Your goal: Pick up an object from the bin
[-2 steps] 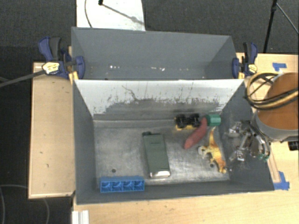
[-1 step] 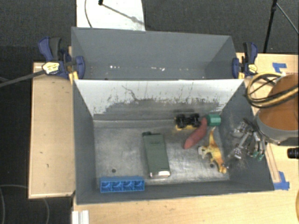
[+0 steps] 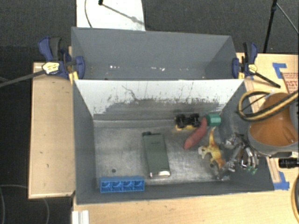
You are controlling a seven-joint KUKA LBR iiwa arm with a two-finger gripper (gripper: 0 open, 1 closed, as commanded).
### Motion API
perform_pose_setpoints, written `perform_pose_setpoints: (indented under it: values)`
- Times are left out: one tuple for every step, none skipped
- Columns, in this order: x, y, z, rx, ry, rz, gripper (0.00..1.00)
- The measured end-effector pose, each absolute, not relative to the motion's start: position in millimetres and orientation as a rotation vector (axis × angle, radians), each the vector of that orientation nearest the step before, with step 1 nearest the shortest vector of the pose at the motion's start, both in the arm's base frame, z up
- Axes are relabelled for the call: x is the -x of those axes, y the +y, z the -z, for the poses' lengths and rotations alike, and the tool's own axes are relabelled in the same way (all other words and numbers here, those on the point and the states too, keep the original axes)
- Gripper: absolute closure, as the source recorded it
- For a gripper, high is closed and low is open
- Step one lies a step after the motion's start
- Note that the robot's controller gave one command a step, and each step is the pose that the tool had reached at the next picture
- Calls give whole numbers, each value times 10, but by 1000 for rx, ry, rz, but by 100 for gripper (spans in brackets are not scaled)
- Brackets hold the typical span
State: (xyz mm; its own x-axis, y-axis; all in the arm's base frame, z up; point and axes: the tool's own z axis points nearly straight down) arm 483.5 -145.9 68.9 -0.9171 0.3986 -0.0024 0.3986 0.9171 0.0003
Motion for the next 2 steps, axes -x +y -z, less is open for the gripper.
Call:
perform_pose_setpoints:
  values:
    - [-4845, -1370, -724, -961, 2981, 2, 100]
    - [-4845, -1370, -725, -960, 2981, 2, 100]
